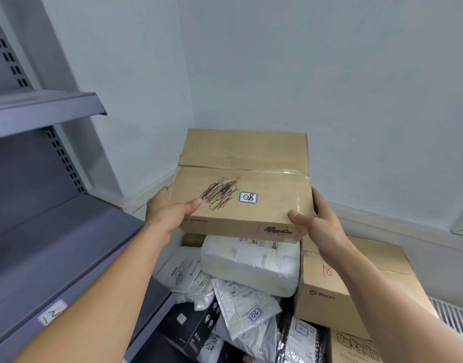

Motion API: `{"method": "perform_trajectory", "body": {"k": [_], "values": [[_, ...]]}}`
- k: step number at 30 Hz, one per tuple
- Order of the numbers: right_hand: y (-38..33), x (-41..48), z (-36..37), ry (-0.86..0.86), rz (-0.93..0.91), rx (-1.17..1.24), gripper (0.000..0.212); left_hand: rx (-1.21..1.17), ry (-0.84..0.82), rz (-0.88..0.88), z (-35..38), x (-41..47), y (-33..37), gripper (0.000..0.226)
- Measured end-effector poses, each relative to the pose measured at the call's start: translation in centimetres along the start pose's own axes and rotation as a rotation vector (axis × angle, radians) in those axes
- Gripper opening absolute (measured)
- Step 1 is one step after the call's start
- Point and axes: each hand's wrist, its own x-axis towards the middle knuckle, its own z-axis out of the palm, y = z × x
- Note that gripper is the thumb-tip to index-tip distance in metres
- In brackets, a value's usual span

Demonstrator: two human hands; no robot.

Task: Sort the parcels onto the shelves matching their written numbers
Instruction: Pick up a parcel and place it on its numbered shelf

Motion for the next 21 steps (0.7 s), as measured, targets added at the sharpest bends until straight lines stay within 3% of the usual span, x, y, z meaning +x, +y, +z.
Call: {"method": "perform_trajectory", "body": {"k": [1,3,8,15,21], "values": [[-0.2,-0.7,-0.4,-0.012,-0.009,-0.014,0.057,0.008,-0.018,0.005,-0.2,-0.8,-0.1,0.047],[-0.5,-2.0,-1.1,-0.027,-0.014,-0.029,0.06,0.033,-0.035,0.034,-0.3,-2.2,-0.4,0.039],[0.0,-5.2,-2.2,-0.013,0.006,-0.029,0.073,0.038,-0.056,0.104,-0.6,-5.4,-1.5,0.055],[0.6,-9.7,-1.8,0.063,0.017,-0.046,0.073,0.112,-0.03,0.133,-2.6,-10.2,-3.0,0.071],[0.7,-14.3,-0.4,0.132,0.066,0.011,0.074,0.138,0.025,0.186,-5.2,-15.1,-4.1,0.061]]}}
